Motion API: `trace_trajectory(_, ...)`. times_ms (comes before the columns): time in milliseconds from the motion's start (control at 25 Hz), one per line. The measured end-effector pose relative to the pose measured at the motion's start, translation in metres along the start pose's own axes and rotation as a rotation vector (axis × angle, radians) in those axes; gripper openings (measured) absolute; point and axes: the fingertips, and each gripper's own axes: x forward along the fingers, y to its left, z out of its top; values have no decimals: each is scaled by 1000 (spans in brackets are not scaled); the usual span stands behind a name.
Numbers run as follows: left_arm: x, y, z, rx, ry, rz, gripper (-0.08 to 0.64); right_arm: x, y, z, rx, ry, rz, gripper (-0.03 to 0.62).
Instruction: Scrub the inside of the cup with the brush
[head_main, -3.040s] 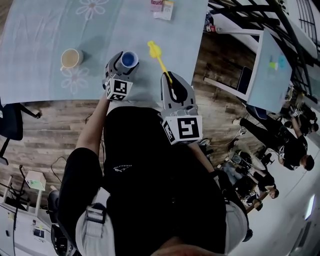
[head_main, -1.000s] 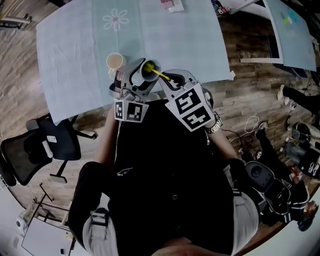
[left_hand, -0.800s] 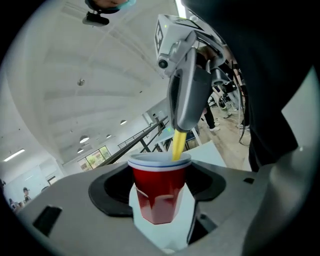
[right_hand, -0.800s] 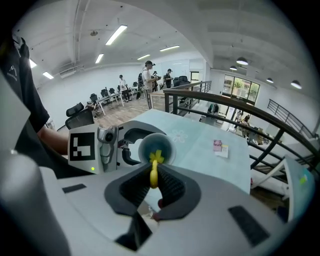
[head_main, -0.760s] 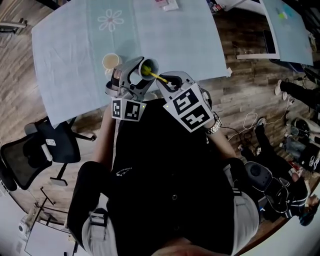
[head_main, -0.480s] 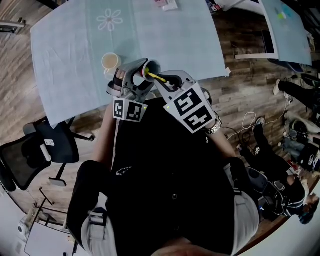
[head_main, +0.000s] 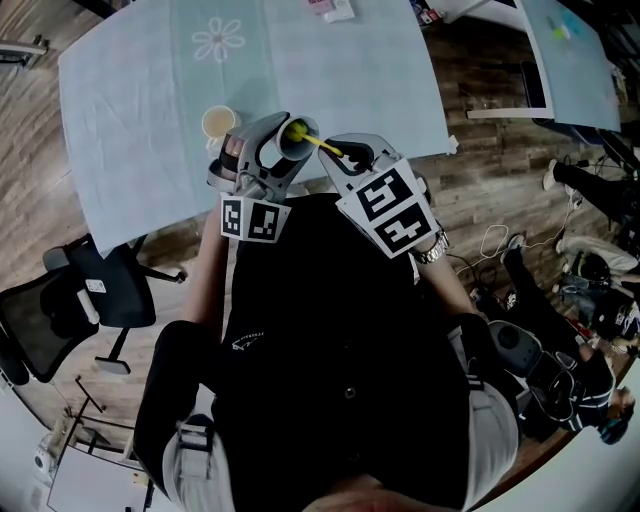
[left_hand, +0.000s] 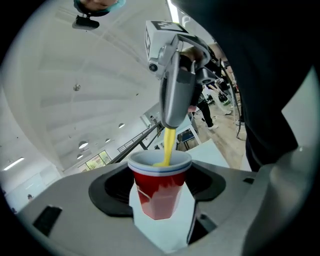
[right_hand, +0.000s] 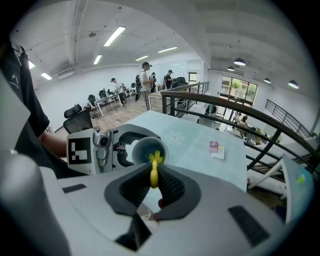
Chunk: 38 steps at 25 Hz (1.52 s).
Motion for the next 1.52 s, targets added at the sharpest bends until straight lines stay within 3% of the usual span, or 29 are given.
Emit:
trace_trajectory(480,9,-11,-4,6,17,-25,319,-3,21,-4,-18,12,53,40)
trace_trajectory(1000,11,-12,1,34,13,-36,321,-20,-16,-8,60,-41,-22,40)
trace_trajectory(1320,13,-2,-3,32,22,-9,319,-15,0,-19,63,-9,-2,40)
trace_trajectory(1520,13,-10,-7,51,35,-35,321,-14,16,-14,34,-9,29,40)
